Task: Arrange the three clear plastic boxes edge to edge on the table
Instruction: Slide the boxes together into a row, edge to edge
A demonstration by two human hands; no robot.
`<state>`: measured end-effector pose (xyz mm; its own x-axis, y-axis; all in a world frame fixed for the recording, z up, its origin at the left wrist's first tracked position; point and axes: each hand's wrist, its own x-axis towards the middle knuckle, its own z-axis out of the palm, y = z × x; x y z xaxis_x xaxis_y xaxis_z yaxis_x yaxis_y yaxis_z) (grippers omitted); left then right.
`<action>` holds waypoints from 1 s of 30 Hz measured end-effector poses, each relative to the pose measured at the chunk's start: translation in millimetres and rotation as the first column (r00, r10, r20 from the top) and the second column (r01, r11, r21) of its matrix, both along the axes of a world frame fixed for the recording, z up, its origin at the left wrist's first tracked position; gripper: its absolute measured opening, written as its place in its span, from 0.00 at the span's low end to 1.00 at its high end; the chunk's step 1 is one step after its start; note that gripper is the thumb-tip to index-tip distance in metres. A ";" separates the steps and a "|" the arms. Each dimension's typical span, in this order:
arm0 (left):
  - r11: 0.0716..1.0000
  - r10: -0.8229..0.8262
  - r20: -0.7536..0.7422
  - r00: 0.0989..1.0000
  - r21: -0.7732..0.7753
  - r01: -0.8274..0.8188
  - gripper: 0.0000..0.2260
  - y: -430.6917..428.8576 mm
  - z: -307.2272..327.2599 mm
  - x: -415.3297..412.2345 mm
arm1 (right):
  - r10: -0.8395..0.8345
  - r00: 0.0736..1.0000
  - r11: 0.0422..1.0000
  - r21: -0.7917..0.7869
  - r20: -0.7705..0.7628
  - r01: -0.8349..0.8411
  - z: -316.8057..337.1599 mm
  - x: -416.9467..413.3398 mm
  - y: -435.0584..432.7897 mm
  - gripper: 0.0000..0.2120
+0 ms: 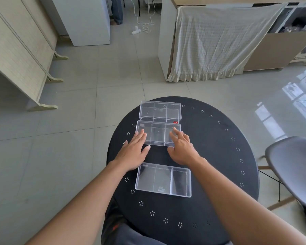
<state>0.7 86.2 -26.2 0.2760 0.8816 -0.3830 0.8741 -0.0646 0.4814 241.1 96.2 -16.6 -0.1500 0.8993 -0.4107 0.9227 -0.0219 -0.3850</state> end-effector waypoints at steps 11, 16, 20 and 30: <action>0.987 -0.090 -0.021 0.996 0.132 0.092 0.30 -101.2 -15.0 -2.8 | -0.016 1.000 0.997 0.074 -0.016 0.018 -10.0 8.7 -97.5 0.32; 0.981 -0.100 -0.118 0.988 0.152 0.118 0.31 -121.9 -25.9 5.0 | 0.027 1.000 0.987 0.160 0.013 -0.029 -20.1 11.2 -136.7 0.30; 0.980 -0.100 -0.179 0.979 0.152 0.128 0.32 -120.5 -29.6 5.5 | 0.079 0.995 0.966 0.242 0.056 -0.090 -31.0 9.3 -148.7 0.30; 0.981 -0.065 -0.275 0.959 0.158 0.111 0.32 -91.1 -27.8 5.2 | 0.100 0.983 0.973 0.192 0.157 -0.129 -37.9 -6.0 -123.3 0.35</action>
<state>5.9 -4.9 -54.0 0.2634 0.9168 -0.3001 0.9563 -0.2073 0.2060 235.1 -27.1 -54.5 -0.2088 0.9459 -0.2484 0.9608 0.1511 -0.2322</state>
